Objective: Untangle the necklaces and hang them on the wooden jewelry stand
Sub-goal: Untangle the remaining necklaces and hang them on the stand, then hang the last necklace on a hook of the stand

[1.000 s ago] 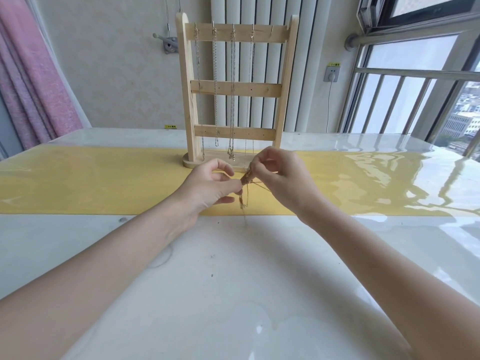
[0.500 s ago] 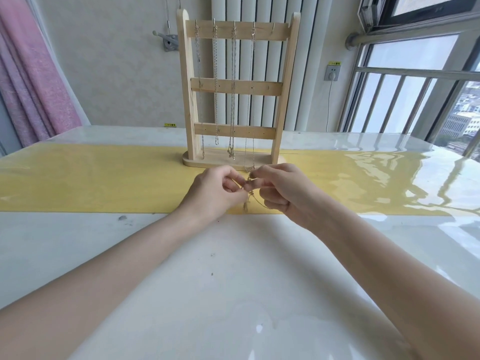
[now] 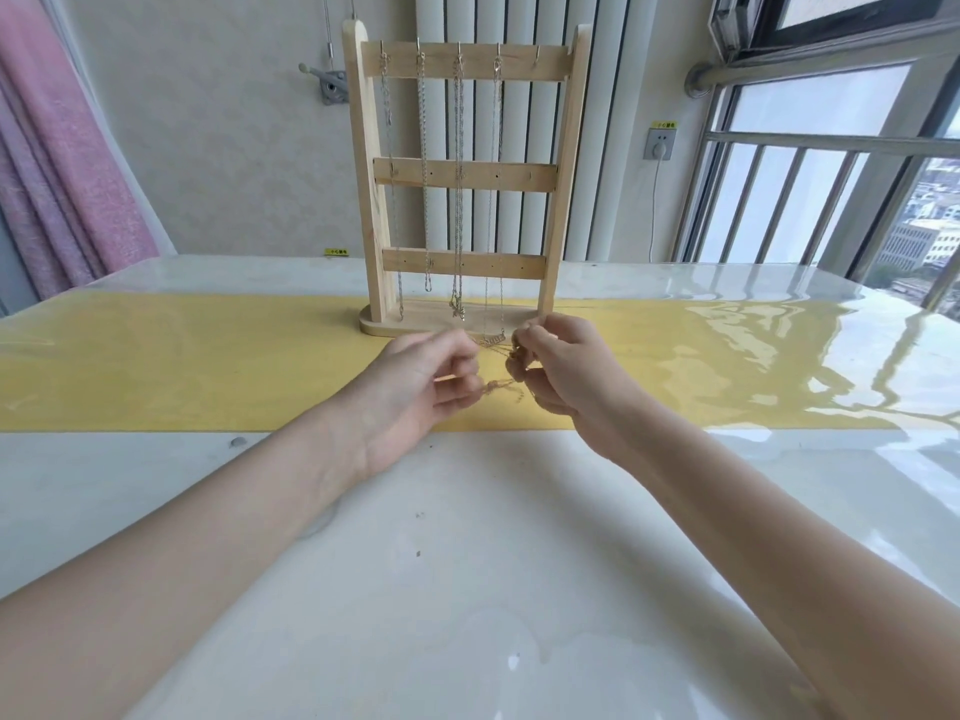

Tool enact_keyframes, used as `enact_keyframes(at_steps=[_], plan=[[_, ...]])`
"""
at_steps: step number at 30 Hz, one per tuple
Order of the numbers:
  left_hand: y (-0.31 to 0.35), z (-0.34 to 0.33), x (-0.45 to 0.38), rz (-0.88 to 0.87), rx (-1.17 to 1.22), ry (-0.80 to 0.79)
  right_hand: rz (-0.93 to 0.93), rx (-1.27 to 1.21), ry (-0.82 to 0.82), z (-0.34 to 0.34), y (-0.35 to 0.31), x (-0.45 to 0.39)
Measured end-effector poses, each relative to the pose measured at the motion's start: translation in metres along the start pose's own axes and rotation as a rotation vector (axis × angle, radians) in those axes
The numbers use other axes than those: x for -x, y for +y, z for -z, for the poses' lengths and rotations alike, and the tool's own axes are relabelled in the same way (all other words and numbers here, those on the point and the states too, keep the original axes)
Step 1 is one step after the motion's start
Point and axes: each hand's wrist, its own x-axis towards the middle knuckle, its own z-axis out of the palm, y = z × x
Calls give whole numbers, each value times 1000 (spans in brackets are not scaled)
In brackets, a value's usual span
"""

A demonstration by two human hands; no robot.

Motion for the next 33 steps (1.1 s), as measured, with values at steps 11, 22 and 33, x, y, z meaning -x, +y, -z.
enact_keyframes(at_steps=[11, 22, 33], plan=[[-8, 14, -6, -95, -618, 135, 461, 814, 229, 20, 0, -13], [-9, 21, -11, -102, -1015, 19, 417, 614, 73, 40, -16, -21], [12, 18, -16, -201, -670, 78, 369, 563, 454, 48, -29, -49]])
